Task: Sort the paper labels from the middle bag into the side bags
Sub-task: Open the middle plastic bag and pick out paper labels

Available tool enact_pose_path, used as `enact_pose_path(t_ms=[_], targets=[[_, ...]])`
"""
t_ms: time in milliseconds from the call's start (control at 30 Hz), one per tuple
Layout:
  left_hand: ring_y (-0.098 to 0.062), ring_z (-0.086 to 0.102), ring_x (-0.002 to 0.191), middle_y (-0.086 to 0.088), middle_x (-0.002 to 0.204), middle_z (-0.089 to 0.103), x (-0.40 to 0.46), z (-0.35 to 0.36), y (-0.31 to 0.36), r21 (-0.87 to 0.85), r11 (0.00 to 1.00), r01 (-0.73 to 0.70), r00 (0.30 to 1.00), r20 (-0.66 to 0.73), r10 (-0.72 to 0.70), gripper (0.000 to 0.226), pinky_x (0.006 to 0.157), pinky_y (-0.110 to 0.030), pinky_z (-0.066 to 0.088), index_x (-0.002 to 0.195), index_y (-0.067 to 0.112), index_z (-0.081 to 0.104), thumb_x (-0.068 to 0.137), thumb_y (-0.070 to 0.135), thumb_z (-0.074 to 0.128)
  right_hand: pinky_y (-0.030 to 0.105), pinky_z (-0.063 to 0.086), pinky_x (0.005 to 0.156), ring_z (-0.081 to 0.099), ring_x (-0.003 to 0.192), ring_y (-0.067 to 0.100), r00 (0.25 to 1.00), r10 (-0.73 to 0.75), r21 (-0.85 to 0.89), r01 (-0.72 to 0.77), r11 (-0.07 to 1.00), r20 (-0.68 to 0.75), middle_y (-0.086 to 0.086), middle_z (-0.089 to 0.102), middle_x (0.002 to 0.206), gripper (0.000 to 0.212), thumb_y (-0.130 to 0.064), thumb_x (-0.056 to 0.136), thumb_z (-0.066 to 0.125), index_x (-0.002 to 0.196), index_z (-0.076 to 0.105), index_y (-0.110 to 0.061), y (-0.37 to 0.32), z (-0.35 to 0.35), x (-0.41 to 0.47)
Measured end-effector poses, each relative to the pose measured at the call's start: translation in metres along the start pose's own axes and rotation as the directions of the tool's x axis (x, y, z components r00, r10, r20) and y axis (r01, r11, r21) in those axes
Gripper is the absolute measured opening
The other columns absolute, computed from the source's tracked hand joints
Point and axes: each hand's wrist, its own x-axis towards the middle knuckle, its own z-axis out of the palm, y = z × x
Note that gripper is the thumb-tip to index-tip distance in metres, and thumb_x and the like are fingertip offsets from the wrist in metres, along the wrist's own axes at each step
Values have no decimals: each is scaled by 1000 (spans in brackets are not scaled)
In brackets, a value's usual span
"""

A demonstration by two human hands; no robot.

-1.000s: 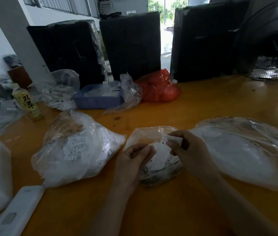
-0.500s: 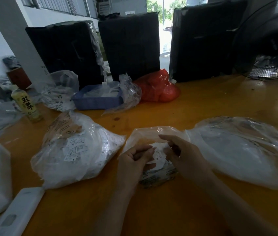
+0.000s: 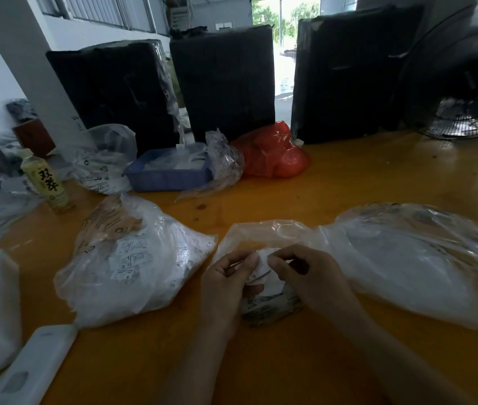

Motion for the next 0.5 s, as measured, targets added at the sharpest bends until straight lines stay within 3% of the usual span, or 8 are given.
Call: enact_pose_path(t_ms=[167, 300, 367, 433, 500], targets=[[-16, 78, 88, 3, 94, 81, -2, 0, 2, 45, 997, -56, 998, 40, 54, 14, 65, -25, 61, 92, 34, 84, 78, 33, 85, 7, 48, 68, 62, 86, -7, 997, -15, 0, 15, 1000, -71, -23, 67, 86, 11, -32, 92, 71, 92, 65, -42, 1, -3, 1], [-4, 76, 86, 14, 94, 80, -6, -1, 7, 306, 916, -259, 966, 80, 246, 15, 67, -16, 57, 92, 38, 81, 90, 23, 81, 7, 50, 69, 61, 90, -11, 989, 36, 69, -26, 997, -146, -23, 66, 92, 15, -33, 90, 73, 100, 63, -39, 2, -11, 4], [3, 74, 88, 18, 93, 79, -8, -5, 15, 391, 855, -341, 932, 20, 363, 17, 66, -12, 56, 92, 40, 78, 90, 24, 80, 3, 48, 68, 59, 90, -14, 977, 20, 28, -14, 1000, -213, -24, 64, 91, 16, -30, 92, 71, 100, 61, -38, 1, -19, 6], [2, 74, 84, 15, 92, 78, -5, -18, 28, 499, 751, -432, 837, -88, 540, 18, 61, -10, 55, 100, 40, 74, 93, 23, 77, 7, 49, 65, 62, 84, -8, 953, -12, -84, -15, 996, -303, -23, 63, 89, 13, -26, 94, 69, 100, 62, -35, 2, -33, 8], [2, 72, 83, 13, 101, 74, 3, -41, 44, 621, 632, -463, 685, -201, 700, 17, 60, -13, 56, 112, 31, 72, 97, 24, 73, 14, 49, 61, 61, 73, 0, 947, -25, -273, -67, 960, -319, -18, 63, 87, 8, -25, 97, 66, 104, 65, -28, 6, -52, 10]])
